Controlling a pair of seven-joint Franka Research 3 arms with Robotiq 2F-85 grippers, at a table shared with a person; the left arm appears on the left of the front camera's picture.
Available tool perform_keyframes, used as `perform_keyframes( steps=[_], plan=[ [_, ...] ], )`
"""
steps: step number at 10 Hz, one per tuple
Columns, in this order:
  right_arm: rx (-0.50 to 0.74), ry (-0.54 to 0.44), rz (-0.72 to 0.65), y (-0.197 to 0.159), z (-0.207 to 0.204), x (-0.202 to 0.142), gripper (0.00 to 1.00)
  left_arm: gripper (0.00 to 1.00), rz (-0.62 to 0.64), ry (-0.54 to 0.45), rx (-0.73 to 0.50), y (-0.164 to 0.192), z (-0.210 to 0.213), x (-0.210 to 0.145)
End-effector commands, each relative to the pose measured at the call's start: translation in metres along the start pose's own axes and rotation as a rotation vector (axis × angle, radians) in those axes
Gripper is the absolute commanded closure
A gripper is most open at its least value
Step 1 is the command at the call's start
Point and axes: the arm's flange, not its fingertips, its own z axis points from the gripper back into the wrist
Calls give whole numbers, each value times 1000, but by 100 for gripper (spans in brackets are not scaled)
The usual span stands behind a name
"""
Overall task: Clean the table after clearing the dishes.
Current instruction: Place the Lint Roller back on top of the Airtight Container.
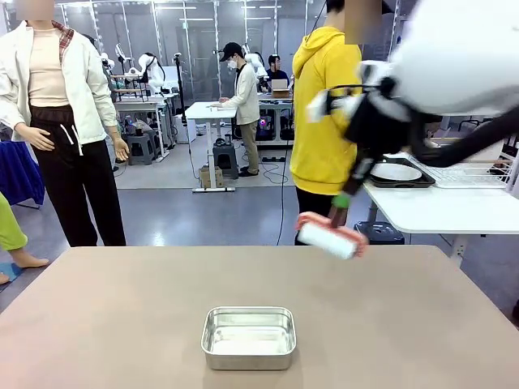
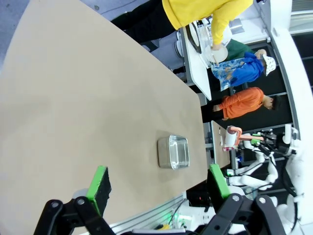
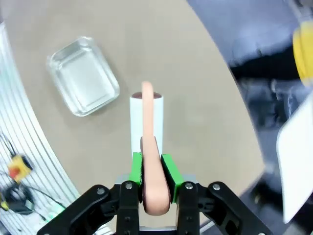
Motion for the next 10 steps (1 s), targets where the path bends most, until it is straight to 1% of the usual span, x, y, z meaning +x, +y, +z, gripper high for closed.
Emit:
perform_keyframes(
  steps=[1, 2, 3, 4, 5, 7, 9, 10],
  plan=[
    [42, 26, 231, -2, -38, 61, 78, 0, -5, -9, -6, 0, 1, 0],
    [80, 59, 323, 14, -63, 87, 78, 0, -5, -9, -6, 0, 1, 0],
    [124, 69, 411, 26, -91, 111, 78, 0, -5, -9, -6, 0, 1, 0],
    [185, 95, 424, 36, -111, 125, 78, 0, -5, -9, -6, 0, 1, 0],
    [228, 112, 450, 46, -125, 128, 78, 0, -5, -9, -6, 0, 1, 0],
    [265, 148, 473, 54, -145, 120, 78, 0, -5, -9, -6, 0, 1, 0],
    [318, 165, 444, 56, -163, 109, 78, 0, -5, -9, -6, 0, 1, 0],
    [333, 199, 423, 59, -175, 101, 78, 0, -5, -9, -6, 0, 1, 0]
  ],
)
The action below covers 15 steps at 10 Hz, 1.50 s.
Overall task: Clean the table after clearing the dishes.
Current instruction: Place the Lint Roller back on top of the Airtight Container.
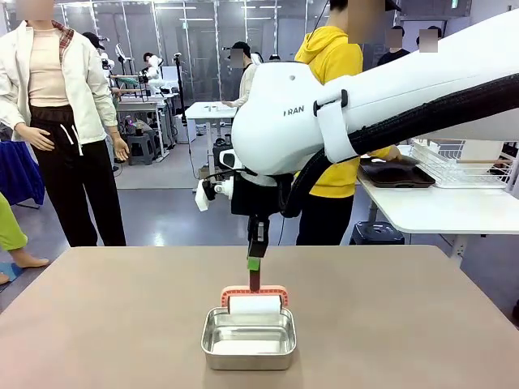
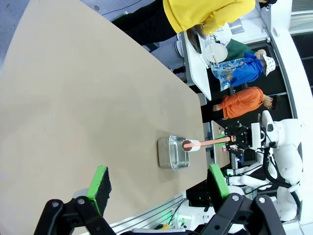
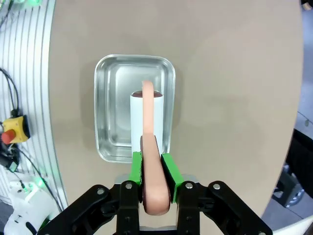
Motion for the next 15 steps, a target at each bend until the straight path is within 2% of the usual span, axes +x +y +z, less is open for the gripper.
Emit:
perform_keyframes(
  steps=[1, 6, 7, 10, 11, 12, 13, 14, 15],
  plan=[
    [37, -19, -33, 5, -23, -7, 78, 0, -5, -8, -6, 0, 1, 0],
    [95, -68, -77, -3, -67, -10, 78, 0, -5, -8, -6, 0, 1, 0],
    [94, -81, -106, -5, -69, -10, 78, 0, -5, -8, -6, 0, 1, 0],
    [76, -75, -81, -4, -65, -3, 78, 0, -5, -8, -6, 0, 1, 0],
    [67, -83, -85, -5, -59, -3, 46, 0, -5, -8, -6, 0, 1, 0],
    [64, -84, -87, -5, -57, -3, 40, 0, -5, -8, -6, 0, 1, 0],
    [61, -89, -96, -6, -56, -3, 8, 0, -5, -8, -6, 0, 1, 0],
    [61, -91, -97, -6, -55, -3, 2, 0, -5, -8, -6, 0, 1, 0],
    [61, -89, -97, -7, -55, -5, 0, 0, -5, -8, -6, 0, 1, 0]
  ],
)
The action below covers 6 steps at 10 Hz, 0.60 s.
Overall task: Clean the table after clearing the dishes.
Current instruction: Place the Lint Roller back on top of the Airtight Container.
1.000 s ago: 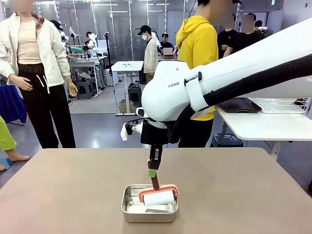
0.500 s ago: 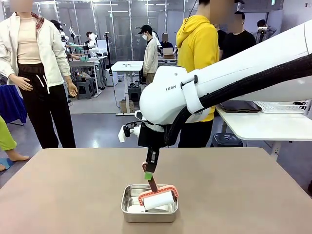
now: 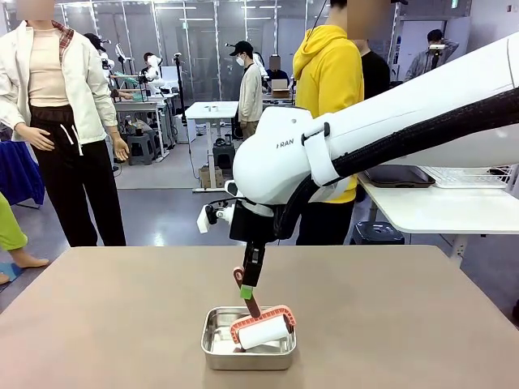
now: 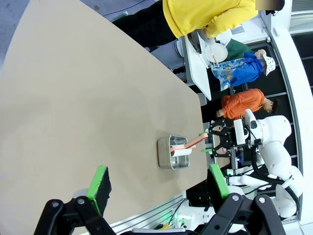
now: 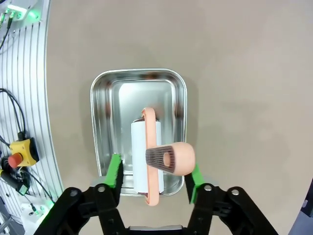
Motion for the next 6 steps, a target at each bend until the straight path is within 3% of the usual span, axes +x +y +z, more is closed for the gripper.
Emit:
perform_keyframes(
  steps=[1, 6],
  plan=[
    [-18, -9, -14, 2, 2, -4, 0, 0, -5, -8, -6, 0, 1, 0],
    [-70, -31, 12, -1, 11, -12, 0, 0, -5, -8, -6, 0, 1, 0]
  ],
)
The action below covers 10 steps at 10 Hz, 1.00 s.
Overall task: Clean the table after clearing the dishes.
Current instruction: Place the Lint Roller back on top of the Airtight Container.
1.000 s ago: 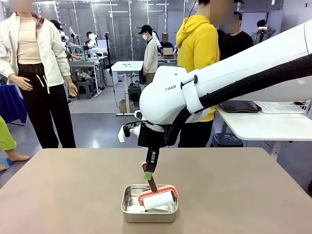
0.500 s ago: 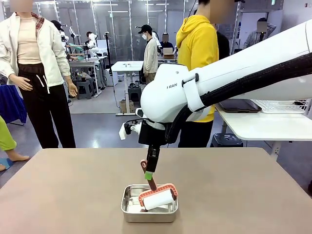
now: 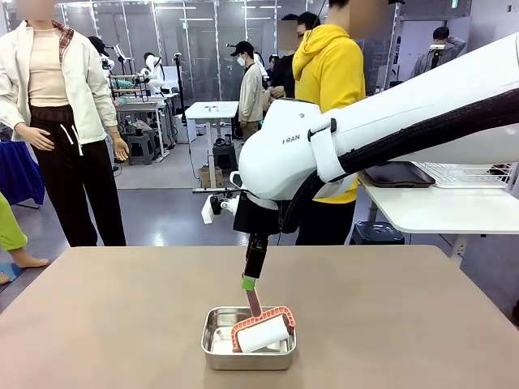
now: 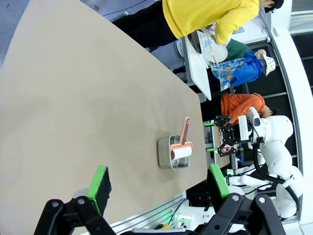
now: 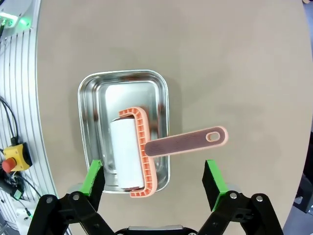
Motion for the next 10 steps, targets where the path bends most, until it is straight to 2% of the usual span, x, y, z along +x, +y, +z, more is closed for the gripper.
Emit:
perform_keyframes(
  steps=[1, 4, 5, 10],
  plan=[
    [-20, 0, 23, 6, 0, -11, 0, 0, -5, -8, -6, 0, 1, 0],
    [-25, -32, -5, 2, 11, -23, 0, 0, -5, -8, -6, 0, 1, 0],
    [-11, 0, -9, -2, 6, -6, 0, 0, -5, -8, -6, 0, 1, 0],
    [-11, 0, -9, -2, 6, -6, 0, 0, -5, -8, -6, 0, 1, 0]
  ],
)
